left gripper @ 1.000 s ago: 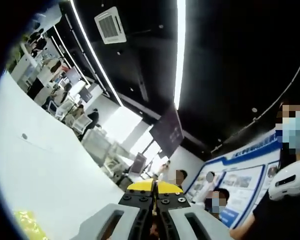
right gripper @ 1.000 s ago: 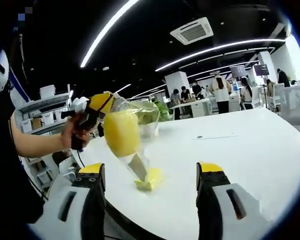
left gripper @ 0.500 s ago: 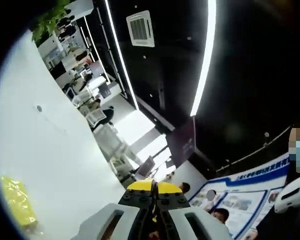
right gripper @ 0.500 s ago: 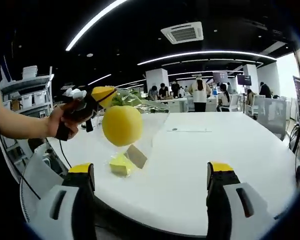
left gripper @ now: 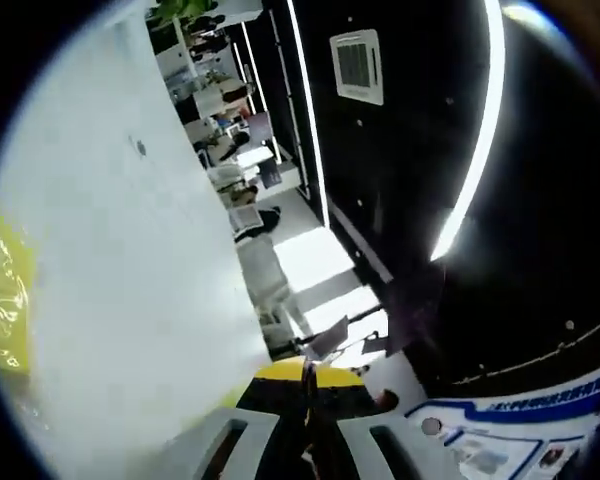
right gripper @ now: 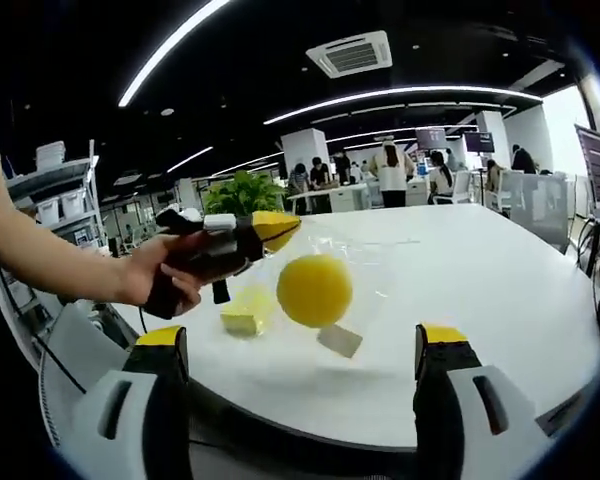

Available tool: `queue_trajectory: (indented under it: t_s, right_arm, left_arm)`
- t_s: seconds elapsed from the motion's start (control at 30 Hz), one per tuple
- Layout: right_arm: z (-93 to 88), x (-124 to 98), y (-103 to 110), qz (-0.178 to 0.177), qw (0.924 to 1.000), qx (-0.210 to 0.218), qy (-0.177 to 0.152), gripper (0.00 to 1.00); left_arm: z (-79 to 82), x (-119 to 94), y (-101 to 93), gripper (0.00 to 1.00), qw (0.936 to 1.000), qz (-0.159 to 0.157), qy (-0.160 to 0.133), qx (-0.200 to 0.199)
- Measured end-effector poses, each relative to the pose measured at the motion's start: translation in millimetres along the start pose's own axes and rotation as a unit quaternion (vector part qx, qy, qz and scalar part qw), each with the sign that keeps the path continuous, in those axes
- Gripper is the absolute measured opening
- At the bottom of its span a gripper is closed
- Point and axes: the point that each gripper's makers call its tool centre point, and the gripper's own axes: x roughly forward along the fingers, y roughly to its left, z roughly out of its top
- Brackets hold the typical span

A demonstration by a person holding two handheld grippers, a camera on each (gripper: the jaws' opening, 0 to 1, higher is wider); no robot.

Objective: Compare the silicone blocks by pressing each to a similar depth, holding the contact briefly, and releasing to observe deformation and rebound differences across the visible hardness samples.

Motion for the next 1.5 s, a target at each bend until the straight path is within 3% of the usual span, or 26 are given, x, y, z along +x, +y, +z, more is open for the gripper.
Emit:
queue_trajectory:
  t_s: [0.07, 0.17, 0.27, 0.33, 0.4, 0.5, 0.63, 0.73, 0.8, 0.9, 0.97, 1.07, 1.17, 1.23, 1.3, 1.5]
  right_arm:
    - [1.5, 1, 1, 0.004, 0.9999, 0.009, -0.003, 0.88]
    - [0.4, 0, -2, -0.003, 1.0000, 0.009, -0.002, 0.88]
    - [-7.1, 3, 0, 0.002, 0.9999, 0.000, 0.017, 0.88]
    - [-9.0, 2, 1, 0.003, 0.9998, -0.008, 0.020, 0.88]
    - [-10.1, 2, 1, 0.004, 0.9997, -0.008, 0.023, 0.88]
    - [-10.2, 2, 0, 0.002, 0.9997, -0.006, 0.023, 0.88]
    - [-11.3, 4, -2, -0.004, 0.9996, -0.012, 0.026, 0.90]
    - [-13.3, 5, -3, -0.005, 0.9994, -0.014, 0.031, 0.90]
    - [-14.8, 6, -3, -0.005, 0.9993, -0.016, 0.035, 0.90]
    - [-17.4, 6, -2, -0.004, 0.9990, -0.019, 0.041, 0.90]
    - [-20.0, 6, 1, 0.000, 0.9986, -0.023, 0.048, 0.89]
    - [-22.9, 6, 2, 0.001, 0.9980, -0.031, 0.055, 0.89]
    - [-23.6, 6, 2, 0.002, 0.9979, -0.031, 0.057, 0.89]
    - [-23.3, 6, 2, 0.000, 0.9980, -0.030, 0.056, 0.89]
    - [-23.3, 7, 1, 0.000, 0.9980, -0.030, 0.056, 0.90]
    - [-25.6, 7, 3, 0.002, 0.9974, -0.035, 0.063, 0.90]
  left_arm:
    - [1.7, 1, 12.5, 0.00, 0.9998, 0.014, -0.012, -0.007]
    - [2.2, 3, 15.8, 0.00, 0.9996, 0.012, -0.015, -0.018]
    - [10.0, 6, 32.3, 0.00, 0.9972, 0.057, -0.042, 0.024]
    - [12.5, 6, 38.6, 0.00, 0.9964, 0.069, -0.047, 0.013]
    - [17.8, 5, 49.9, 0.00, 0.9931, 0.097, -0.052, 0.040]
    - [23.2, 4, 64.1, 0.00, 0.9896, 0.126, -0.048, 0.049]
    - [31.5, -1, 94.9, 0.00, 0.9788, 0.188, -0.046, 0.065]
    - [34.3, -2, 110.3, 0.00, 0.9711, 0.217, -0.042, 0.089]
    - [35.9, 0, 113.9, 0.00, 0.9710, 0.218, -0.052, 0.083]
    - [39.3, 3, 118.3, 0.00, 0.9712, 0.220, -0.086, 0.033]
    - [39.6, 2, 122.8, 0.00, 0.9686, 0.229, -0.086, 0.044]
    - [43.4, -4, 133.5, 0.00, 0.9595, 0.259, -0.085, 0.072]
    - [44.7, -7, 137.3, 0.02, 0.9557, 0.264, -0.075, 0.107]
    - [45.3, -9, 139.1, 0.05, 0.9550, 0.267, -0.074, 0.105]
    - [52.6, -12, 137.7, 0.06, 0.9482, 0.272, -0.078, 0.144]
    - [58.7, -14, 121.6, 0.12, 0.9490, 0.258, -0.073, 0.167]
